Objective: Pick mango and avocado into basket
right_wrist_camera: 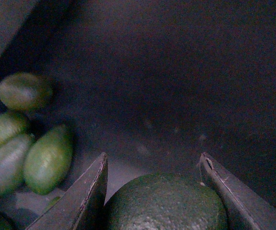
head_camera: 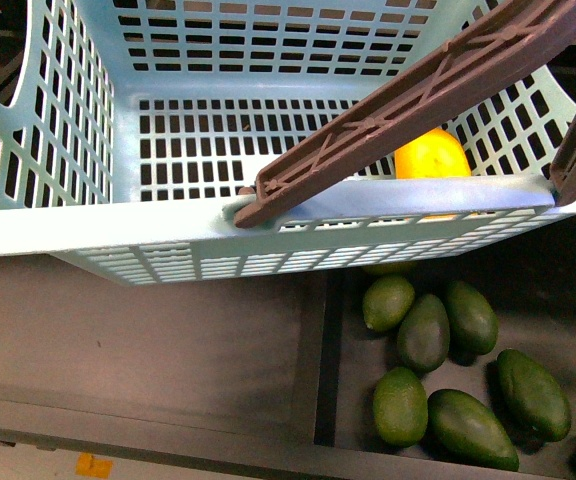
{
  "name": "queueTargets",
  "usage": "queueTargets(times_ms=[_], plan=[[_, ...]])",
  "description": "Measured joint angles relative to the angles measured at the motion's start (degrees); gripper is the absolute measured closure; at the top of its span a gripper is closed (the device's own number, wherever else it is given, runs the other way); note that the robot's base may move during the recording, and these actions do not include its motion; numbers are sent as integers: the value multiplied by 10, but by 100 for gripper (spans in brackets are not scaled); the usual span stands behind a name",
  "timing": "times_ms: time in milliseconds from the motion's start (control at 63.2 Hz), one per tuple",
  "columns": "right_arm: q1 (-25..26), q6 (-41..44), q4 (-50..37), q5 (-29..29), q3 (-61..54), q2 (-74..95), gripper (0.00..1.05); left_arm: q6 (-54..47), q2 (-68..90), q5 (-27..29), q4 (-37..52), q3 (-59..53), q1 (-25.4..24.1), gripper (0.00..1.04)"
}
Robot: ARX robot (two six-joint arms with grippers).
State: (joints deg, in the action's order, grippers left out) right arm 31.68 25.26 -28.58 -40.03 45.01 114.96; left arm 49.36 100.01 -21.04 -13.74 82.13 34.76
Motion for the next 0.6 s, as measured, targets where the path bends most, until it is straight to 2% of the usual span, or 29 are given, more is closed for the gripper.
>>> queueTargets(times_ms=[142,301,459,601], plan=[[11,-74,-36,-17,-49,-122,54,0,0,0,0,0,0,92],[-2,-158,-77,2,-82,-243,54,0,0,0,0,0,0,92],[-64,-254,-86,46,-99,-347,54,0,0,0,0,0,0,92],[-158,-308,-94,112,-98,-391,54,0,0,0,0,0,0,92]])
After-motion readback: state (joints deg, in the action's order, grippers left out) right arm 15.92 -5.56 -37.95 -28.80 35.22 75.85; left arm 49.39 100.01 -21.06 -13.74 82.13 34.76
